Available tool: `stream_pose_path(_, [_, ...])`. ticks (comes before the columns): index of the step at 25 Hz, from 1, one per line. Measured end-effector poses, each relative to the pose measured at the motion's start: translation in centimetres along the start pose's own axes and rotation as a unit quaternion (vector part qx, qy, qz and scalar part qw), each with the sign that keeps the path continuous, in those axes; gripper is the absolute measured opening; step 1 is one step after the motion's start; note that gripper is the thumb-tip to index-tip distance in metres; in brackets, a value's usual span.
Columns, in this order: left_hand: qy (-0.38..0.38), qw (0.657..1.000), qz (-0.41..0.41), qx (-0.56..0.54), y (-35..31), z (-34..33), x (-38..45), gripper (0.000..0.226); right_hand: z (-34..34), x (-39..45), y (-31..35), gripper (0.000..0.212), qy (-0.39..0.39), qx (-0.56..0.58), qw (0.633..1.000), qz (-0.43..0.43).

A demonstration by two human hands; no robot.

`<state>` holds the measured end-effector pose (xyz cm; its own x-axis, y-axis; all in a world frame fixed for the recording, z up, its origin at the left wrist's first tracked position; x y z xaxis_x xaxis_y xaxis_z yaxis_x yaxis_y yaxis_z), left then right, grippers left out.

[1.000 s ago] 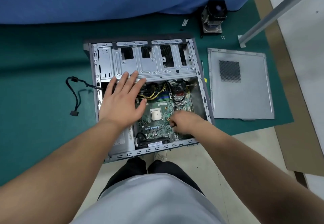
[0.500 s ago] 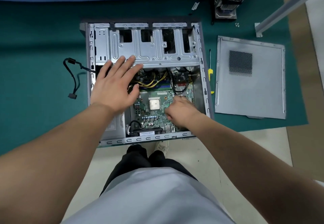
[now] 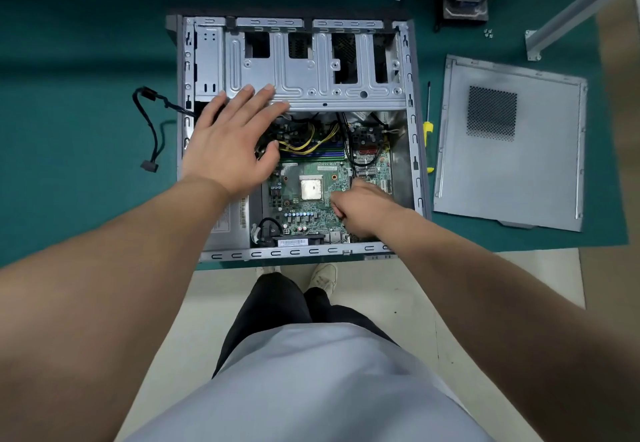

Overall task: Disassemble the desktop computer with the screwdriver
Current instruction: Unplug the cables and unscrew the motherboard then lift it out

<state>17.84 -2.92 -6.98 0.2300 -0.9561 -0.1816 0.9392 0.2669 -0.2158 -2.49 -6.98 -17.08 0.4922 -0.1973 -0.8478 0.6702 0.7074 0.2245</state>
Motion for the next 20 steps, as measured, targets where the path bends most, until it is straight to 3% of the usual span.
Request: stream_pose_path(20, [-0.001,1.0,-0.005,0.002,-0.11,-0.46,0.17,0.061,-0.76,0.24,-0.7,0.025,0.005,-0.006,1.0,-0.016])
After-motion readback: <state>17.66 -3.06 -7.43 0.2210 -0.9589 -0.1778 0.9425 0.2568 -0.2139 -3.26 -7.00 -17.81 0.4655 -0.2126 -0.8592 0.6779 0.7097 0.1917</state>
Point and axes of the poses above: each hand's wrist, its own x-axis towards the middle knuckle, its own z-axis out of the back of the hand, y = z × x, the point moved 10 cm from there along x, towards the middle knuckle, and after that the axes turned 10 degrees about y, right-handed, at the moved point
